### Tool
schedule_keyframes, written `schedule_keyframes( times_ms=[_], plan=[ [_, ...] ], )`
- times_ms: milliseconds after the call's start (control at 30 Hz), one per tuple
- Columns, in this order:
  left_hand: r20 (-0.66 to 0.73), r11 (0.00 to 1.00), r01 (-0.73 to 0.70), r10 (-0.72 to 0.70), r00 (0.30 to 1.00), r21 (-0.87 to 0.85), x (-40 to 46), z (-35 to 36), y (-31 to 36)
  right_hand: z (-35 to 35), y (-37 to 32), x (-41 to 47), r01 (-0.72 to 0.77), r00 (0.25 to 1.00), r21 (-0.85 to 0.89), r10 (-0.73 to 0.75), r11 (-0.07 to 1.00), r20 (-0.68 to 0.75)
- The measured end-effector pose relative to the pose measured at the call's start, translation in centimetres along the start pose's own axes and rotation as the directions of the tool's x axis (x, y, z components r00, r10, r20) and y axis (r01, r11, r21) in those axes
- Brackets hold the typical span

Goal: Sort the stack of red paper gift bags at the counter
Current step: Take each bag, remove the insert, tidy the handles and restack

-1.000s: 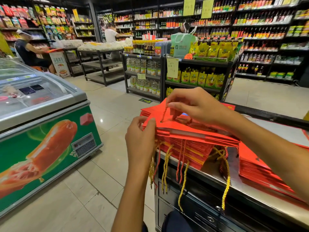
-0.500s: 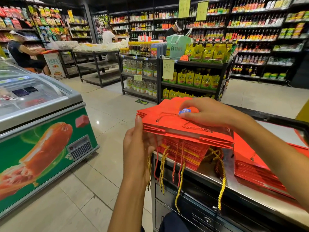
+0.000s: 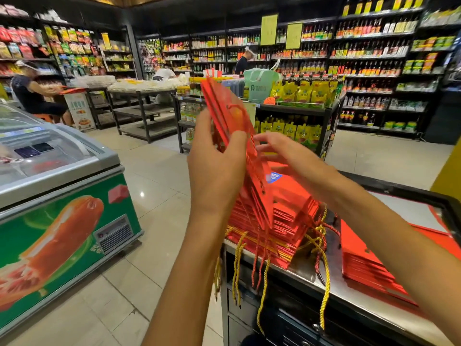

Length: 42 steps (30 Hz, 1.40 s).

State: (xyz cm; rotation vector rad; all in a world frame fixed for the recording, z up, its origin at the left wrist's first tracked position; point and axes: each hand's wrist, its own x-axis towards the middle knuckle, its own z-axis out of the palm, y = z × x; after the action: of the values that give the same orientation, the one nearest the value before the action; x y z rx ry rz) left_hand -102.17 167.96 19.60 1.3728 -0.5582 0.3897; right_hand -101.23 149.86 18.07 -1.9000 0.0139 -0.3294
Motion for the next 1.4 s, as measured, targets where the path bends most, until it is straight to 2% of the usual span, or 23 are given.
schedule_keyframes(
  times_ms=[133,200,267,333,400,433,500,533,567,667,733,800,900,967,1067,1167,1233,1333,1400],
  plan=[
    [0.187,0.937,-0.26,0.219,0.958,0.233,0.9,0.5,1.0,-2.8,-1.4,0.2,0.017,0.992,0.325,0.024,0.945,-0.121],
    [0.315,0.857,-0.377,0.271,0.909,0.351,0.4,0.7,0.2,-4.7,-1.1,0.7,0.021,0.981,0.396,0.057,0.918,-0.185],
    [0.474,0.735,-0.491,0.26,0.841,0.468,-0.7,1.1,-0.8,-6.2,-0.6,1.0,0.024,0.972,0.376,0.066,0.926,-0.225],
    [0.593,0.593,-0.583,0.209,0.778,0.555,-2.0,1.8,-1.8,-7.1,0.2,1.0,0.008,0.979,0.255,0.045,0.967,-0.2],
    [0.662,0.509,-0.645,0.181,0.727,0.57,-3.0,2.2,-3.0,-7.5,1.6,0.9,-0.03,0.993,0.002,0.03,1.0,-0.114],
    [0.681,0.487,-0.661,0.171,0.713,0.57,-3.2,2.3,-3.6,-7.6,2.2,0.7,-0.029,0.998,-0.185,0.017,0.982,-0.066],
    [0.708,0.471,-0.669,0.124,0.696,0.575,-3.3,2.1,-4.7,-8.0,3.5,0.4,0.008,1.0,-0.559,0.008,0.829,0.026],
    [0.724,0.475,-0.669,0.089,0.684,0.572,-3.3,1.9,-5.1,-8.1,4.0,0.2,0.031,0.996,-0.639,0.027,0.769,0.081],
    [0.742,0.482,-0.673,0.068,0.667,0.561,-3.3,1.6,-5.4,-7.9,4.0,-0.2,0.05,0.987,-0.646,0.063,0.762,0.15],
    [0.766,0.485,-0.725,0.159,0.623,0.489,-3.6,1.0,-5.7,-6.8,4.8,-0.9,0.148,0.927,-0.651,0.125,0.744,0.354],
    [0.716,0.464,-0.735,0.263,0.647,0.494,-3.7,0.0,-5.7,-6.1,5.1,-1.2,0.185,0.908,-0.655,0.127,0.733,0.399],
    [0.616,0.448,-0.696,0.336,0.713,0.561,-4.2,-1.9,-6.1,-6.1,5.1,-1.2,0.185,0.917,-0.651,0.108,0.736,0.384],
    [0.487,0.481,-0.595,0.343,0.803,0.643,-5.2,-5.3,-7.3,-6.0,4.3,-1.1,0.219,0.939,-0.672,0.035,0.708,0.343],
    [0.422,0.525,-0.536,0.33,0.844,0.661,-5.9,-6.7,-8.0,-4.9,3.0,-1.0,0.244,0.951,-0.629,-0.056,0.738,0.303],
    [0.362,0.567,-0.499,0.344,0.866,0.655,-6.7,-6.9,-8.6,-1.4,0.4,-0.9,0.342,0.925,-0.608,-0.142,0.717,0.353],
    [0.308,0.622,-0.475,0.363,0.88,0.623,-7.3,-6.7,-8.9,1.8,-0.6,-0.2,0.382,0.898,-0.66,-0.091,0.647,0.431],
    [0.287,0.64,-0.465,0.368,0.884,0.612,-7.5,-6.8,-9.1,3.2,-0.3,0.1,0.443,0.875,-0.682,-0.115,0.582,0.47],
    [0.296,0.641,-0.472,0.369,0.881,0.605,-7.8,-7.3,-9.5,3.2,0.2,0.0,0.469,0.865,-0.663,-0.152,0.583,0.478],
    [0.301,0.648,-0.468,0.358,0.884,0.601,-8.1,-7.6,-9.7,1.7,0.1,-0.4,0.435,0.875,-0.682,-0.097,0.588,0.475]
  ],
)
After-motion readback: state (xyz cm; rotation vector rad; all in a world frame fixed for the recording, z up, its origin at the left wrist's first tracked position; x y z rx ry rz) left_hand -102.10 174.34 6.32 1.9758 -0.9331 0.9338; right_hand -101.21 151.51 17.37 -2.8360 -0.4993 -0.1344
